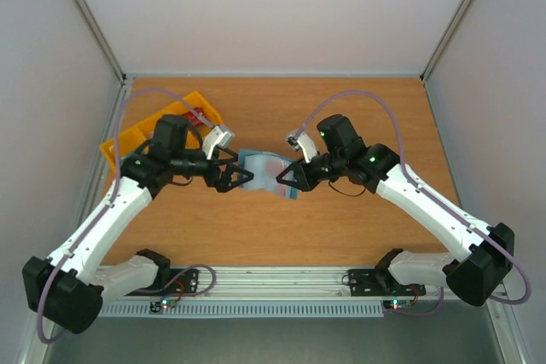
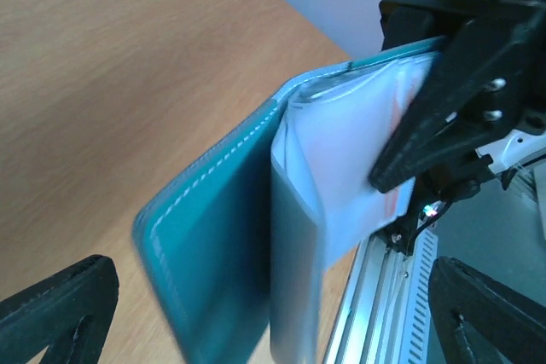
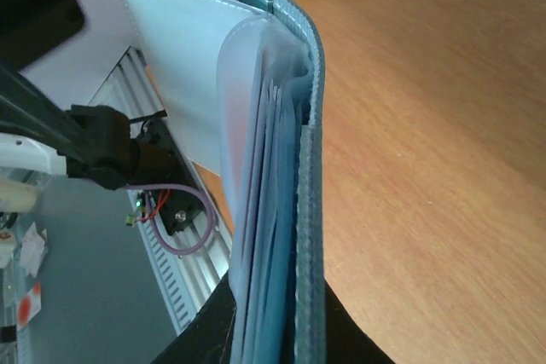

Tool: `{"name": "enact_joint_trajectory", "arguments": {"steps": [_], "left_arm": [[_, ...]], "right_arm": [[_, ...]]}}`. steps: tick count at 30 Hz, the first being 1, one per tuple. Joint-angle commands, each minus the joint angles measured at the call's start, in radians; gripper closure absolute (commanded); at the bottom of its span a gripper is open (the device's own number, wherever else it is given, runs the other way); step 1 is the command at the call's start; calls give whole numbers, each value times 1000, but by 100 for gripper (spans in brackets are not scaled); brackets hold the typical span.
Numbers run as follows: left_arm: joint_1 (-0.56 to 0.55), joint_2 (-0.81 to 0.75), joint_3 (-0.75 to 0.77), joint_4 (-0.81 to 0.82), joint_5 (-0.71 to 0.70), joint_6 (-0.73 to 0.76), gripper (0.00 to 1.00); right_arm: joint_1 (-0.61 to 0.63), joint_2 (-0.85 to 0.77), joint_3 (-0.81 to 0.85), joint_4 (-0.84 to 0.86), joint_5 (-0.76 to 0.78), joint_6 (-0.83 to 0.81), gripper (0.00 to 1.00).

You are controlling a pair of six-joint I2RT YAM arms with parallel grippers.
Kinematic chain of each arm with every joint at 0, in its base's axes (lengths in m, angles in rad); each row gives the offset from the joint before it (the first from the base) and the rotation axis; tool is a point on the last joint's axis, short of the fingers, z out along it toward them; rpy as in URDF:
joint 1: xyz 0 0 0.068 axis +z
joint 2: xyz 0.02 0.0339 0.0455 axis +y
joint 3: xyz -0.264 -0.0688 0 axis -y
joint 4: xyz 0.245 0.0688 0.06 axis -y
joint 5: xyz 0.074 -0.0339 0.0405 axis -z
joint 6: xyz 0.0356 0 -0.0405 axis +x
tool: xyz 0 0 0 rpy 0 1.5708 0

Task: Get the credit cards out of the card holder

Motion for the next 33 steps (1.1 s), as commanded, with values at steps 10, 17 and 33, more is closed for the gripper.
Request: {"name": "enact_joint_trajectory", "arguments": {"steps": [10, 17, 33], "left_arm": [[-66, -101, -383, 688, -37, -384, 1], [-73, -175, -437, 814, 224, -371, 70], [-82, -249, -499, 944, 132, -466, 100]], "right_arm": [[39, 8, 68, 25, -233, -121, 99], [39, 33, 96, -34, -219, -186, 97], [-18, -39, -25, 158, -272, -179, 66]]}}
